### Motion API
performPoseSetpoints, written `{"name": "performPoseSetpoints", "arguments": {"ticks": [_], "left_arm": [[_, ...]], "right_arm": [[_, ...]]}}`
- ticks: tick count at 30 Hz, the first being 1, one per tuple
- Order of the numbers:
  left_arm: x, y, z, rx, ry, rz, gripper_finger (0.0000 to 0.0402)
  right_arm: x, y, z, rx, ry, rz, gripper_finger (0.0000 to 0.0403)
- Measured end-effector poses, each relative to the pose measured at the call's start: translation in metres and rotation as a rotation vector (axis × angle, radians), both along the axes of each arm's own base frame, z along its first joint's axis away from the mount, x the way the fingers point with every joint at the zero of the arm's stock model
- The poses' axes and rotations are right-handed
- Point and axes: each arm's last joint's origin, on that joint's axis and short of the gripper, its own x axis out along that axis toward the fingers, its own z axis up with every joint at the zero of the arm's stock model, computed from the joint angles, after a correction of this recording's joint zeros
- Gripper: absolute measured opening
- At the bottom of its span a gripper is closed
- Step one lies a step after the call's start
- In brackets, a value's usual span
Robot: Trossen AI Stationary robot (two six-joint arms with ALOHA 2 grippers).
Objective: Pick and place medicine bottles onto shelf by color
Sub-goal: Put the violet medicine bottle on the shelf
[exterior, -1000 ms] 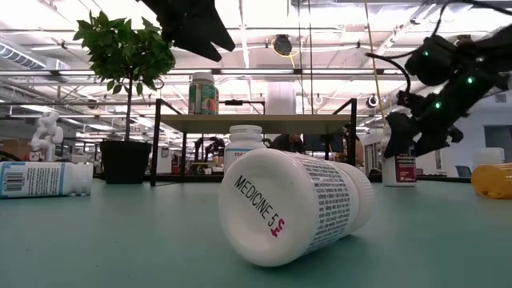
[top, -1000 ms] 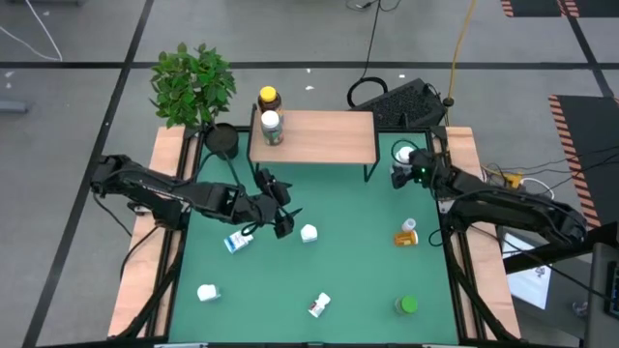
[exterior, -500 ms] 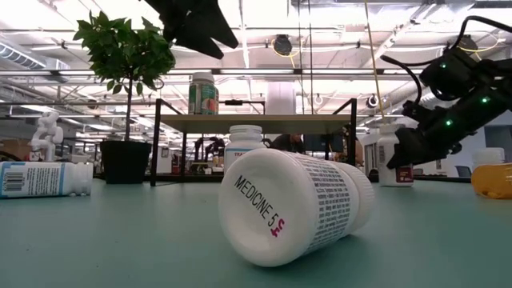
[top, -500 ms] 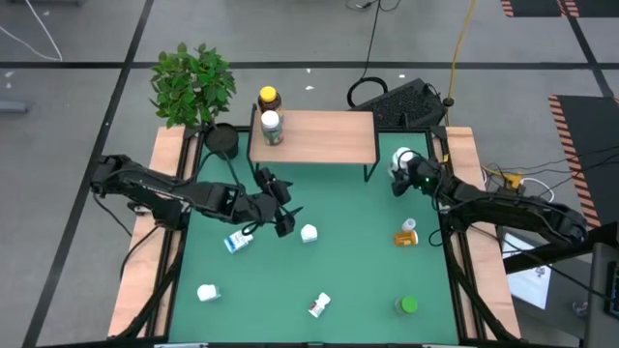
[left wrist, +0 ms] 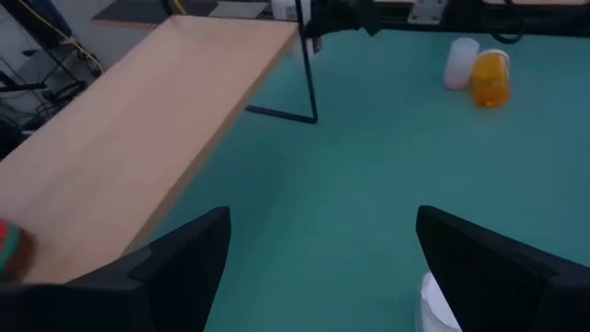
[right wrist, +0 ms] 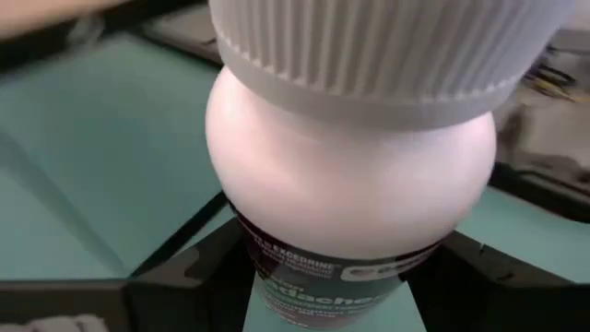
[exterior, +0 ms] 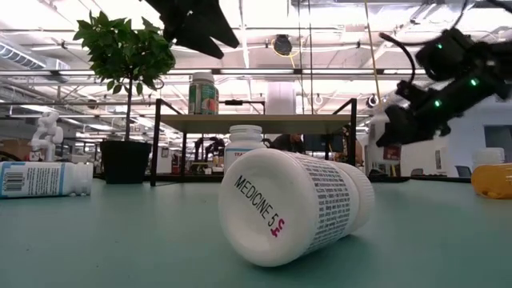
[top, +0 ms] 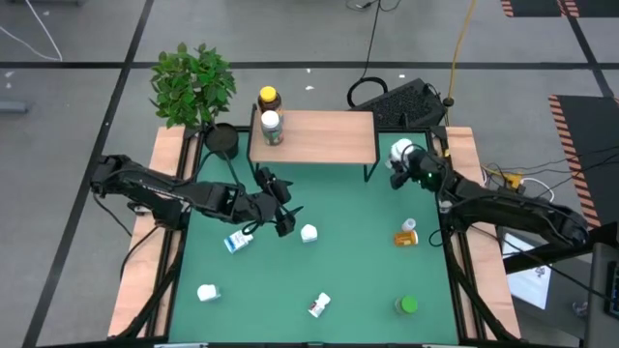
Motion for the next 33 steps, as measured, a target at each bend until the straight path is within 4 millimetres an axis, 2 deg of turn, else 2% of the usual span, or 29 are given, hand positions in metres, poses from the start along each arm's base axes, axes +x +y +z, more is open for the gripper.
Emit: {"name": "performPoseSetpoints", "arguments": {"ticks": [5, 10, 14, 22, 27, 30, 33], "left_arm": [[0.001, 0.006, 0.001, 0.003, -0.016, 0.055, 0.0349], [0.001, 0.009, 0.000, -0.007, -0.021, 0.070, 0.0349], [0.000, 0.008, 0.000, -0.012, -0.022, 0.072, 0.0349], [0.000, 0.004, 0.000, -0.015, -0.021, 0.061, 0.0349], [0.000, 0.004, 0.000, -0.021, -0.023, 0.065, 0.0349], [0.001, 0.004, -0.002, -0.034, -0.025, 0.073, 0.0349], [0.001, 0.001, -0.005, -0.054, -0.002, 0.046, 0.0349]], "right_arm": [[0.005, -0.007, 0.050, -0.040, 0.079, -0.061, 0.0224], [0.010, -0.004, 0.102, -0.103, 0.070, -0.007, 0.0224], [0.015, 0.005, 0.126, -0.140, 0.065, 0.073, 0.0224], [0.034, 0.038, 0.147, -0.129, -0.063, 0.379, 0.0224], [0.046, 0.061, 0.153, -0.153, -0.129, 0.520, 0.0224], [0.060, 0.075, 0.148, -0.127, -0.127, 0.608, 0.0224], [0.080, 0.094, 0.134, -0.089, -0.079, 0.701, 0.0224]]}}
